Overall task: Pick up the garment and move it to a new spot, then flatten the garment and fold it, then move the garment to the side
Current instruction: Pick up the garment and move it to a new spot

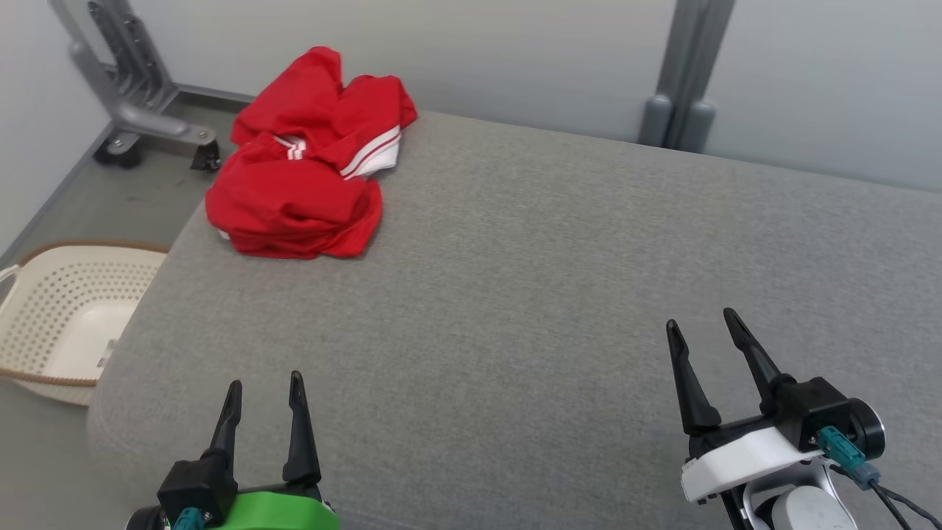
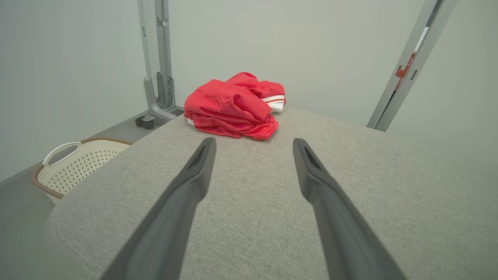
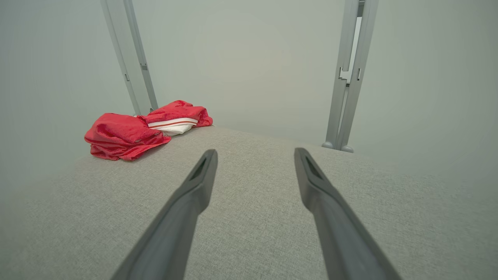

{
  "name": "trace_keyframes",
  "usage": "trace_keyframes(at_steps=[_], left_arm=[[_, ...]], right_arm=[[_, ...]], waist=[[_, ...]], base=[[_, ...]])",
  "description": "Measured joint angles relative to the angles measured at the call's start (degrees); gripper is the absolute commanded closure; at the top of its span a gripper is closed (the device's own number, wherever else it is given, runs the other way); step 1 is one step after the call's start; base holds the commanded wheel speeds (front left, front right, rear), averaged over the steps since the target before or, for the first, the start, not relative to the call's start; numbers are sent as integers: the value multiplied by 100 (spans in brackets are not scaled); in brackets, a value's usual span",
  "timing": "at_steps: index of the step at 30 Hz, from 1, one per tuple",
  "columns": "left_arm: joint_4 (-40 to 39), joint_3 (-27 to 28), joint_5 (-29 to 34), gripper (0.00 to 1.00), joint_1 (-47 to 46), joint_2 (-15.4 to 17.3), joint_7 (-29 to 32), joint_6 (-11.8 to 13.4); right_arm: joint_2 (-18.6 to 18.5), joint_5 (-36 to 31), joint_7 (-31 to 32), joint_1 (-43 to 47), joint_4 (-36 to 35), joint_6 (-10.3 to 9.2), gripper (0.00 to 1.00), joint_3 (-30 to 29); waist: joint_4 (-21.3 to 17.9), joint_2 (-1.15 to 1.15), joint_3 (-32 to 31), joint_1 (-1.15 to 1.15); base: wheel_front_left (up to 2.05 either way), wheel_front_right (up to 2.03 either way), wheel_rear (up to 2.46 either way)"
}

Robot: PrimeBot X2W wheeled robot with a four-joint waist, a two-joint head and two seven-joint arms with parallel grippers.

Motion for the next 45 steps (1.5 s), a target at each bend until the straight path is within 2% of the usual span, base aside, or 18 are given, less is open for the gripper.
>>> trace_keyframes(at_steps=[8,13,24,28,31,36,38,41,45], left_arm=[[-35,69,2,0,20,1,0,-14],[-100,64,2,0,30,1,0,-9],[-400,233,-232,0,0,-1,-1,137],[-620,667,-99,0,-451,10,-1,-35],[-728,1001,136,0,-995,263,-2,-201],[-414,1261,409,0,-2238,1062,23,-437],[-172,1296,483,0,-2816,1370,247,-542],[467,1194,237,0,-3571,1523,893,-797],[1391,1103,23,0,-4329,1595,1366,-924]], right_arm=[[1,25,0,-30,21,0,0,82],[2,42,0,-37,26,0,0,114],[3,-266,0,-180,-249,0,0,71],[2,-472,0,-261,-361,0,0,-29],[3,-636,0,-348,-439,0,0,-38],[3,-936,0,-613,-566,1,0,11],[3,-1068,0,-715,-611,1,0,18],[3,-1227,0,-848,-670,1,0,11],[1,-1483,0,-957,-747,1,0,38]], waist=[[765,0,26,0],[992,0,49,0],[746,0,371,0],[603,0,636,0],[501,0,869,0],[305,0,1317,0],[222,0,1494,0],[92,0,1775,0],[-88,0,2148,0]], base=[[0,0,0],[0,0,0],[0,0,0],[0,0,0],[0,0,0],[0,0,0],[0,0,0],[0,0,0],[0,0,0]])
